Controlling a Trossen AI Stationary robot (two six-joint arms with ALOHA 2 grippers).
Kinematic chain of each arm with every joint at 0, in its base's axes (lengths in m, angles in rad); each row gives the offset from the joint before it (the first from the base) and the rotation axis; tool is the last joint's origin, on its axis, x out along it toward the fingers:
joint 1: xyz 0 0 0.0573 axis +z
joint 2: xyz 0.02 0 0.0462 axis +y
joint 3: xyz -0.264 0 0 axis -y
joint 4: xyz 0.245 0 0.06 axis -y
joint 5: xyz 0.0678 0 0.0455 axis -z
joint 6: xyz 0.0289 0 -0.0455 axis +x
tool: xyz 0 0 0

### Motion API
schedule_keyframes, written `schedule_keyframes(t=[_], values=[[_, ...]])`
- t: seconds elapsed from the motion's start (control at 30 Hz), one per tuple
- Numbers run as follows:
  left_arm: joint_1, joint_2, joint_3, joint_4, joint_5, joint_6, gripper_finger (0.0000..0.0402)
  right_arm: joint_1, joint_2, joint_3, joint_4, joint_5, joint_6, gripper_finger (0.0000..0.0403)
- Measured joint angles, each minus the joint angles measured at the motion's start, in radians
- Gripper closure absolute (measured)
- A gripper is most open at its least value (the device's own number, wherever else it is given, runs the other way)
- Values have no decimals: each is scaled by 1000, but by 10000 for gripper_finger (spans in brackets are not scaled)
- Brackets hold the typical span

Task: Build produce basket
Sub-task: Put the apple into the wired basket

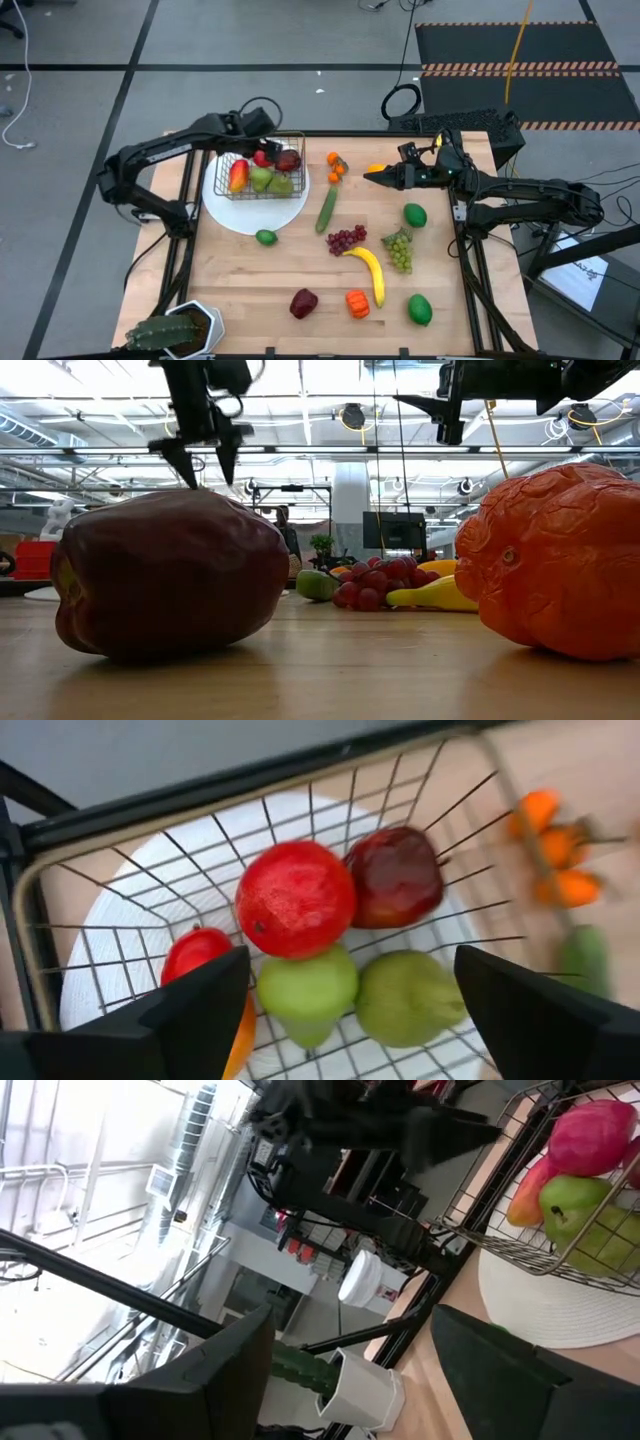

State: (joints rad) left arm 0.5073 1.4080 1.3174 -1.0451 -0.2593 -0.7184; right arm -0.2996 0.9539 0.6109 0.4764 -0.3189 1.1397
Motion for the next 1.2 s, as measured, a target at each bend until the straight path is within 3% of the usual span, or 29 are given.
schedule_keyframes(t=[0.27, 0.53, 0.73, 0.87, 1.07, 1.2], values=[[-52, -170, 0, 48, 17, -67, 105, 0, 0, 0, -29, 1, 3, 138], [-227, -263, 0, 213, 30, -77, 169, 1, 0, 0, -44, 2, 53, 138], [-406, -282, 0, 252, -33, -78, 219, 51, 0, 0, -48, 6, 55, 153], [-516, -280, 0, 293, -49, -59, 240, 106, 0, 0, -77, 63, 47, 174], [-650, -257, 1, 314, -141, -41, 250, 188, 0, 0, -108, 149, 42, 201], [-710, -245, 1, 315, -146, -15, 250, 242, 0, 0, -119, 161, 52, 218]])
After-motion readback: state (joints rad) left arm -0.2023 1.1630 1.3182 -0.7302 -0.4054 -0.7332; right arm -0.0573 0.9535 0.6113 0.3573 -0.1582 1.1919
